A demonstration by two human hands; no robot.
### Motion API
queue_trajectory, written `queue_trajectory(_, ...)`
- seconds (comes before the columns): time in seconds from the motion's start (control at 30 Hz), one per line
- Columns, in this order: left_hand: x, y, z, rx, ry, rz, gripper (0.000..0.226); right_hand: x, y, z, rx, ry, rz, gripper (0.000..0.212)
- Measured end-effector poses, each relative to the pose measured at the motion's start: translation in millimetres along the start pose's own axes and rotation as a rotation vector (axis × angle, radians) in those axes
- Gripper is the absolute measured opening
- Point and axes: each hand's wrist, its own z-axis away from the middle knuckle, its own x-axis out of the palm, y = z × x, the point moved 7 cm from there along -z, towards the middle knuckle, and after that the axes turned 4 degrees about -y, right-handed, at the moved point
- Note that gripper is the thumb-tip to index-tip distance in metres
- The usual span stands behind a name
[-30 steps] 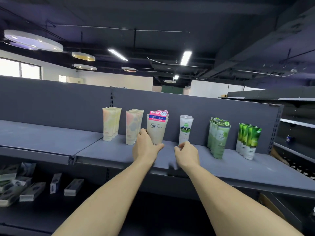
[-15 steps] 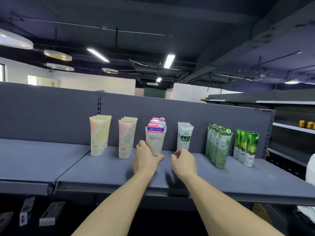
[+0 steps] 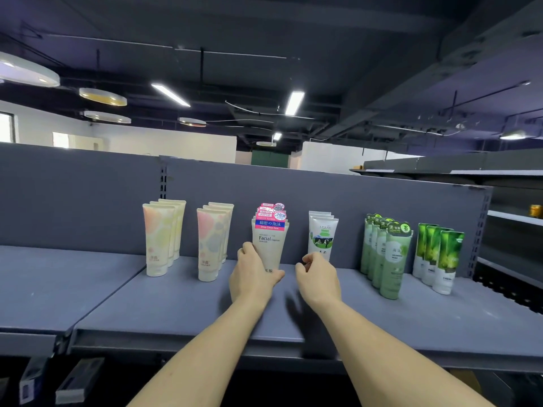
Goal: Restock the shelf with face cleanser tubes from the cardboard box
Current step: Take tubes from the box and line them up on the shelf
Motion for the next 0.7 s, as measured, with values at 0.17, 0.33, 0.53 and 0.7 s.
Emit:
queue_trajectory(0.17,-0.3,-3.7,3.2,0.000,-0.003,0.031,0.062,3.9,-1.8,2.2,-0.002,-0.001,-0.003,0.025)
queue_trajectory(0.33,-0.7,-1.2,3.5,0.006,-0.011,0.067,0.062,3.9,-2.9,9.4,-0.017,-0.015,0.011,0.028)
queue_trajectory(0.53,0.8,-1.4,7.2,-0.012,-0.104,0.087,0.086,-7.1,0.2,27.2,0.008,-0.030,0.030,0.032)
queue_trajectory(0.7,-11.7,1.9,22.0,-0.035,-0.102,0.014,0.083,-24.9,-4.2,42.4,0.031,-0.014,0.037,0.033)
